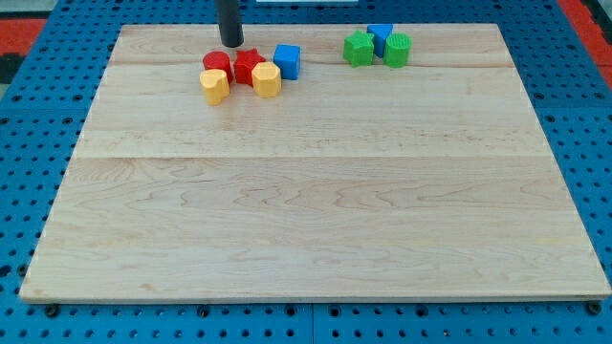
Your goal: Move the red star to the bottom right of the board
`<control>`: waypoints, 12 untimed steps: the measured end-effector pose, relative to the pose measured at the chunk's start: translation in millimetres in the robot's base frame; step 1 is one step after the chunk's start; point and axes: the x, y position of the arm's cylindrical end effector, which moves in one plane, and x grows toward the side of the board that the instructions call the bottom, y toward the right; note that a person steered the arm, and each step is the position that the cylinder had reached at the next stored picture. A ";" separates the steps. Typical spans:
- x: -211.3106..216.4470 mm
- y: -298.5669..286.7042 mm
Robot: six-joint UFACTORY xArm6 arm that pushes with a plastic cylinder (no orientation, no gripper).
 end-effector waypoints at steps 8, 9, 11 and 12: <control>99.6 88.4; 91.7 88.0; 139.2 129.5; 180.1 105.2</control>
